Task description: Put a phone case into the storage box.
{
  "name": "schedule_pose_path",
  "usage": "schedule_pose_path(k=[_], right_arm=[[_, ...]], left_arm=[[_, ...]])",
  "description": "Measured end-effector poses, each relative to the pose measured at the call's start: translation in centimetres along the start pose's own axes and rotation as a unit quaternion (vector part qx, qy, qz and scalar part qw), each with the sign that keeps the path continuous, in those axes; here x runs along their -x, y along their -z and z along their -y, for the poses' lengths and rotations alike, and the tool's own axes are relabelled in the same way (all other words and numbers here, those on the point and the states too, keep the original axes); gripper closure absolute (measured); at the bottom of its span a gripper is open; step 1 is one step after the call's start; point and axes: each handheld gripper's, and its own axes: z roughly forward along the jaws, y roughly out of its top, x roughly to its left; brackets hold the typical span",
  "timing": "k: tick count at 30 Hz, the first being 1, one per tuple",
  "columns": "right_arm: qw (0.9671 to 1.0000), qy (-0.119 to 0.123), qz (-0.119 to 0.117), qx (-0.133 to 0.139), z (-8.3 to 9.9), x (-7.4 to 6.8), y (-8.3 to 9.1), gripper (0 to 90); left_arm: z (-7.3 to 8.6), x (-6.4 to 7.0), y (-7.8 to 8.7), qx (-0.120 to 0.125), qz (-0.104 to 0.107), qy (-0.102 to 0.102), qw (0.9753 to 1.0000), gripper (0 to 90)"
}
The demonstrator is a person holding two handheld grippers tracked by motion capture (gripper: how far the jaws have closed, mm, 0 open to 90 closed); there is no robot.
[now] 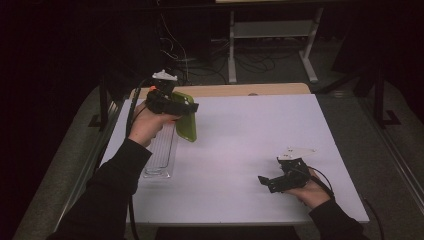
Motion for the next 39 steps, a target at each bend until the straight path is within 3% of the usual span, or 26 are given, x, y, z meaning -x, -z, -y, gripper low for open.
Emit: schedule_pose_path(k=[8, 18, 27, 39], right_arm=[[0.9999, -0.005, 0.010, 0.001, 0.5, 0.7, 0.8, 0.8], [0.9999, -0.007, 0.011, -0.001, 0.7, 0.9, 1.0, 0.9], [0.9999, -0.006, 0.011, -0.001, 0.8, 1.0, 1.0, 0.9], [0.9999, -0.002, 0.010, 0.000, 0.7, 1.0, 1.1, 0.8]], left_arm=[[-0.3, -2.8, 1.4, -0.011, -0.040, 0.011, 0.9991, 14.8], [-0.3, -5.8, 1.3, -0.026, -0.094, 0.037, 0.9946, 14.8], [-0.1, -7.6, -0.6, -0.047, -0.137, 0.065, 0.9874, 14.6], [1.6, -9.1, -3.7, -0.056, -0.191, 0.102, 0.9746, 14.4]])
